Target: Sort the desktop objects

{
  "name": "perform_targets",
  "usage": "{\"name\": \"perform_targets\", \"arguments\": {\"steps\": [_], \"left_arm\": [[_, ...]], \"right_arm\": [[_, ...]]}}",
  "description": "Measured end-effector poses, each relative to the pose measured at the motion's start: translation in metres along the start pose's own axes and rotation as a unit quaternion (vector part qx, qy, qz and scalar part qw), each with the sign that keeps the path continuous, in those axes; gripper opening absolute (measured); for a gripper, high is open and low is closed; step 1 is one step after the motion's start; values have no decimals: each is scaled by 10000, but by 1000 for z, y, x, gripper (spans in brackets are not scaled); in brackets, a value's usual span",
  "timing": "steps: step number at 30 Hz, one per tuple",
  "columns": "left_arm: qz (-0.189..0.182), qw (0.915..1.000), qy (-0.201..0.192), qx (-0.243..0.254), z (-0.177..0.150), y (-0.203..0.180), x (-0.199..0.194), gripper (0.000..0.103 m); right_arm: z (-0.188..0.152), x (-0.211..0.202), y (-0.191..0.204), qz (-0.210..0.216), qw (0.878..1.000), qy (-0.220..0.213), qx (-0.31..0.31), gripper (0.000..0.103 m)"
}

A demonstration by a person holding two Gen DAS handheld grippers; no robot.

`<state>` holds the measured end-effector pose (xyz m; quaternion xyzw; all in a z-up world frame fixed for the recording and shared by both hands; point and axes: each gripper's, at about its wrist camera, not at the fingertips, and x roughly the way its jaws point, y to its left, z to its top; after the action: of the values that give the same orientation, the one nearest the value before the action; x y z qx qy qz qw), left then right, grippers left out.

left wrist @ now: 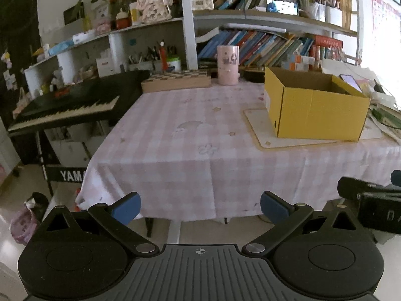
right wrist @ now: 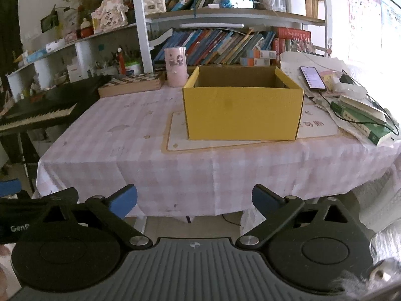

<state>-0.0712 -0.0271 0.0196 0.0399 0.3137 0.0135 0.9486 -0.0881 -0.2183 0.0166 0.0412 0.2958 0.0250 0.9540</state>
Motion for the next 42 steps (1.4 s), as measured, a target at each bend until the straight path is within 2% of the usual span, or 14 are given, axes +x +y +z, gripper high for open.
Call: {"name": "perform_targets", "arguments": {"steps": [5, 22, 42], "left_arm": [[51, 9999, -115, 68, -4, 3, -7, 103], [-124, 9998, -133, 10, -5, 9, -8, 103], [-180, 9998, 9, -67, -6, 14, -4, 103]], "right_arm": [[-10, -7, 9, -96, 9999, 0, -61, 103], [-12, -9, 13, -226, 9997, 1, -103, 103], [-12, -6, 13, -248, 9996, 83, -79, 103]]}}
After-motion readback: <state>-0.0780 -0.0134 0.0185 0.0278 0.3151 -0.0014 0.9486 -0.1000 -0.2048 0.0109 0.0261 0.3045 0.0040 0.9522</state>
